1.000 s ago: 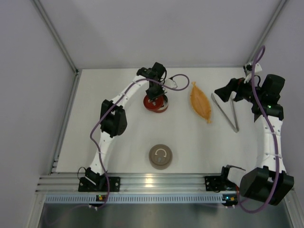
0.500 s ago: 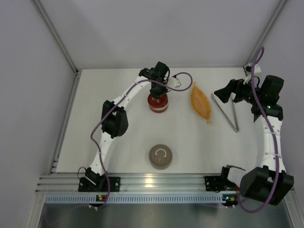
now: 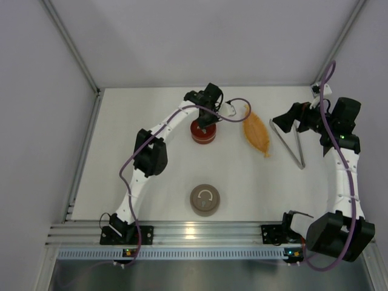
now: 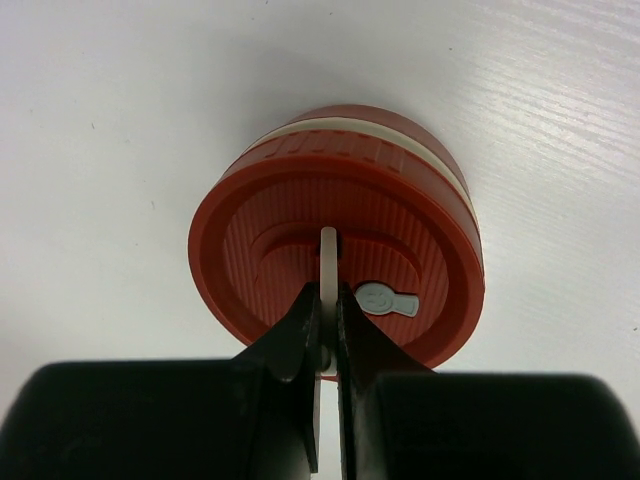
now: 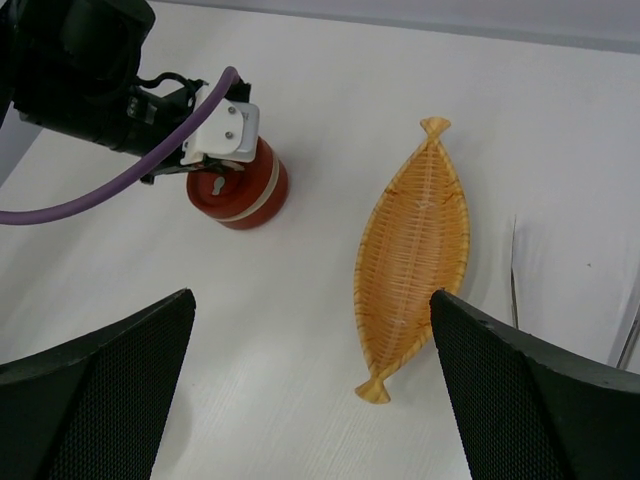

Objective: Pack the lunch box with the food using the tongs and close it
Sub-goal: Close the box lid on the packing box.

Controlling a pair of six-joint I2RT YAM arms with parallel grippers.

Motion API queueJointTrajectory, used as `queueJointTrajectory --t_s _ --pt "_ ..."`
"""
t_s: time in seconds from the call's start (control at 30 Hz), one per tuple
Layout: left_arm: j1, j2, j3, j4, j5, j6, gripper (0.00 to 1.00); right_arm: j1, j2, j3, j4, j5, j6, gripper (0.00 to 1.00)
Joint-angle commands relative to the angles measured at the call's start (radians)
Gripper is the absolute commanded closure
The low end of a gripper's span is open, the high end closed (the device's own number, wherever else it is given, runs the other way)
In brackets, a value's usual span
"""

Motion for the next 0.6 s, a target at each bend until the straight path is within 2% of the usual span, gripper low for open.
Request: queueJointTrajectory --t_s 0.0,0.13,0.27,0.3,0.43,0.57 --pt "-0.012 0.034 0.003 -0.016 0.035 0.021 0.94 -0.016 -0.005 -0.005 0.001 -0.029 0.006 0.01" --pt "-0.017 0.001 -0.081 -0.068 0.055 0.036 1.00 -0.017 -0.013 -0.004 0.001 -0.034 0.006 0.01" --pt "-0.017 -0.093 -0.246 -0.119 0.065 0.029 1.00 -0.017 -0.025 -0.002 -0.002 -0.041 0.006 0.00" --pt "-0.017 -0.151 -0.338 -0.123 0.073 0.021 1.00 -0.017 -0.031 -0.002 -0.005 -0.043 0.006 0.01" --pt "-0.017 -0.292 -0.525 -0.116 0.085 -0.020 1.00 -0.016 -0.042 -0.008 -0.005 -0.052 0.038 0.01" --pt "-0.029 -0.363 -0.615 -0.174 0.095 -0.073 1.00 -0.016 -0.052 -0.024 0.014 -0.061 0.074 0.00"
